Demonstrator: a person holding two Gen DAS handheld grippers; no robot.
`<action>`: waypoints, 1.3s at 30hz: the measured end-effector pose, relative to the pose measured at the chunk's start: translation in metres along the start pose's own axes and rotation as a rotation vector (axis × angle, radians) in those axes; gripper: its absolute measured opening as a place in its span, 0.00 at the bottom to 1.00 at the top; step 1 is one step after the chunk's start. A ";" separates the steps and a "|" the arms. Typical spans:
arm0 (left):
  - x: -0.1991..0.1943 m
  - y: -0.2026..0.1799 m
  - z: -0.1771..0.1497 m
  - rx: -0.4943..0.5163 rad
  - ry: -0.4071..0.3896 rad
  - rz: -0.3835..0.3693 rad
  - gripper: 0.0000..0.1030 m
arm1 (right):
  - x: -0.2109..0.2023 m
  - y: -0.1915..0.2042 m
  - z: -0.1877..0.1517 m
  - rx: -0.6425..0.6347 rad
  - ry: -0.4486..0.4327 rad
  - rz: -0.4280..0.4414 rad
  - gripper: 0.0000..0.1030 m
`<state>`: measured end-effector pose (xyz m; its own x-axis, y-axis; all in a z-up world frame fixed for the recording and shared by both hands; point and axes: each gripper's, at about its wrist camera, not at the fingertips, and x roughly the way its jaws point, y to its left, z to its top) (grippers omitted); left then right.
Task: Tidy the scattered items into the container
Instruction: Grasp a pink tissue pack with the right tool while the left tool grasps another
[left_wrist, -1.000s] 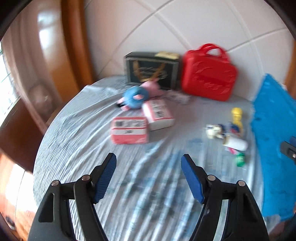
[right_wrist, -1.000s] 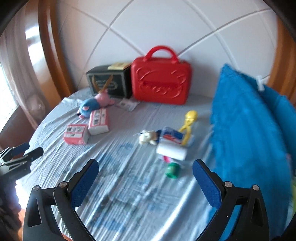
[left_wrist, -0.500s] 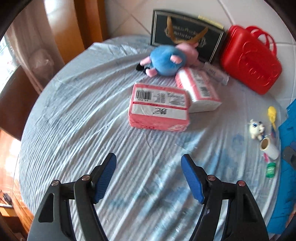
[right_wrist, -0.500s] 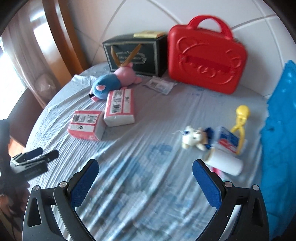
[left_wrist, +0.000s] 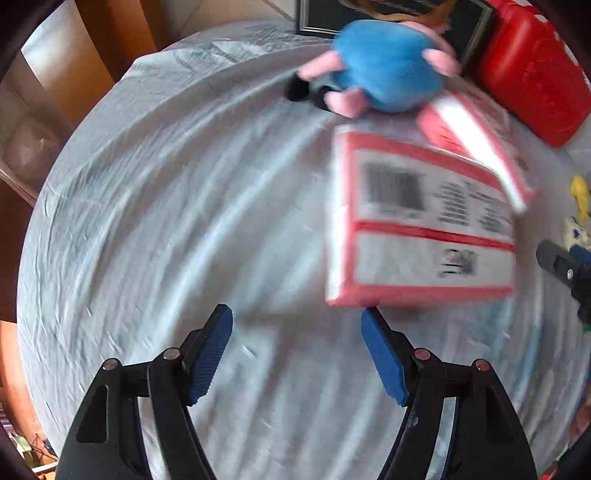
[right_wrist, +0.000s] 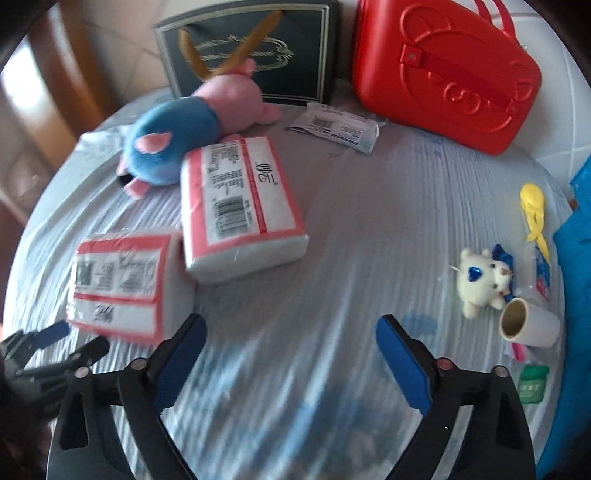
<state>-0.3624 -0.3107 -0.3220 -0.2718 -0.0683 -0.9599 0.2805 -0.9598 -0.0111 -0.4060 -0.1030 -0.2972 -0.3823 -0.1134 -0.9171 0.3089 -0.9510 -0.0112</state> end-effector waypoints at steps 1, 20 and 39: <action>0.003 0.007 0.006 -0.008 -0.003 -0.003 0.70 | 0.005 0.005 0.001 -0.002 0.012 -0.001 0.87; -0.061 -0.034 0.033 -0.110 -0.077 -0.096 0.70 | -0.038 -0.001 -0.002 -0.060 -0.052 0.126 0.95; -0.021 -0.038 0.026 -0.112 -0.104 -0.047 0.95 | 0.018 -0.010 0.057 -0.145 0.010 0.164 1.00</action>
<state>-0.3916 -0.2803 -0.2943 -0.3796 -0.0573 -0.9234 0.3647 -0.9265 -0.0925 -0.4655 -0.1116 -0.2910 -0.3086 -0.2593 -0.9151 0.4884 -0.8688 0.0815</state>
